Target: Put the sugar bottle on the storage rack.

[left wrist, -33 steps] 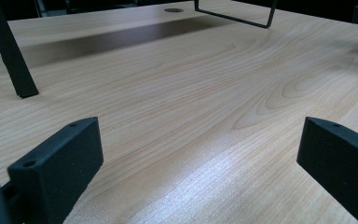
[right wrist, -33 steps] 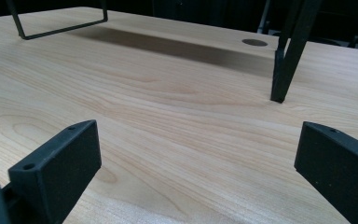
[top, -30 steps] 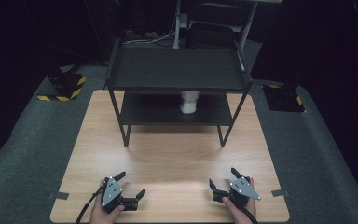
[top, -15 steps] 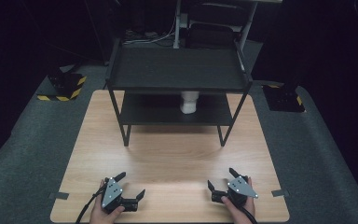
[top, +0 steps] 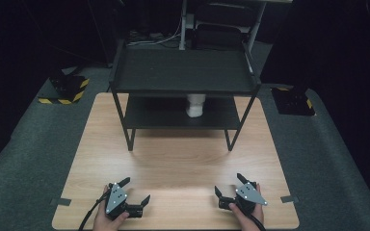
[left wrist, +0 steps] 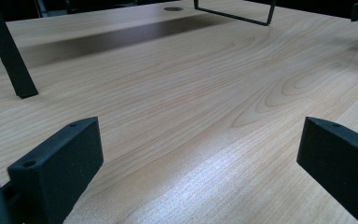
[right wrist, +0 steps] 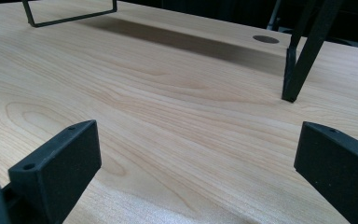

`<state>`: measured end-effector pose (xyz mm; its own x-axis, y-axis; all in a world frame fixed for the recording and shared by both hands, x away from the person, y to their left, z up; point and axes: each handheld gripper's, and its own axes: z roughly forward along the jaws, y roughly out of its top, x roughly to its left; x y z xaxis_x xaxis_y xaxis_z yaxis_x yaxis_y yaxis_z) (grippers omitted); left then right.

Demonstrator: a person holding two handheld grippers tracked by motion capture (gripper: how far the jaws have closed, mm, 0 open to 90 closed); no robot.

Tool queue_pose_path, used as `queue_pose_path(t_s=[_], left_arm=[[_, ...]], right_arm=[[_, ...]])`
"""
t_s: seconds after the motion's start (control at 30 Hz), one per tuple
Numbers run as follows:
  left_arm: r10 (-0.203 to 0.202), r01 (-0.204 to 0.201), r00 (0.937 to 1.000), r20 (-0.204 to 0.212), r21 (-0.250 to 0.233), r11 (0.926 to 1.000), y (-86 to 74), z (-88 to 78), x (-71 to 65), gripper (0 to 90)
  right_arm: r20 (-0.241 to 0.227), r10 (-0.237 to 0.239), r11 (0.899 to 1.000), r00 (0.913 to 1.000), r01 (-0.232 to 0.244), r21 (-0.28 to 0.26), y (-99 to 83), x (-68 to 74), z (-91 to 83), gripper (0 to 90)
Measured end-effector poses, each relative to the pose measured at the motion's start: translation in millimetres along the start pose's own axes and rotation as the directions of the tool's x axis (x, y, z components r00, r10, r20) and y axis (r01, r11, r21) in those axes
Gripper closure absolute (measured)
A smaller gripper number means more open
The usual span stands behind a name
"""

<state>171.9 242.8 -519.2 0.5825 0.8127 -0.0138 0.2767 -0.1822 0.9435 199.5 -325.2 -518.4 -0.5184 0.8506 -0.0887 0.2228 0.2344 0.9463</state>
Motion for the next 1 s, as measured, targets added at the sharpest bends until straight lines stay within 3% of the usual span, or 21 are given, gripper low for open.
queue_pose_path(t_s=[0.2,1.0], left_arm=[[0.000,0.000,1.0000,0.004,-0.006,1.0000,-1.1,-0.4,0.2,0.4],[-0.002,0.002,0.9999,0.010,0.005,1.0000,1.2,1.5,1.8,0.4]], right_arm=[[-0.032,-0.016,1.000,0.9993,0.016,0.014,2.7,-4.6,1.2,0.4],[-0.018,-0.019,1.000,0.9997,0.019,0.001,0.4,-1.3,0.0,0.4]])
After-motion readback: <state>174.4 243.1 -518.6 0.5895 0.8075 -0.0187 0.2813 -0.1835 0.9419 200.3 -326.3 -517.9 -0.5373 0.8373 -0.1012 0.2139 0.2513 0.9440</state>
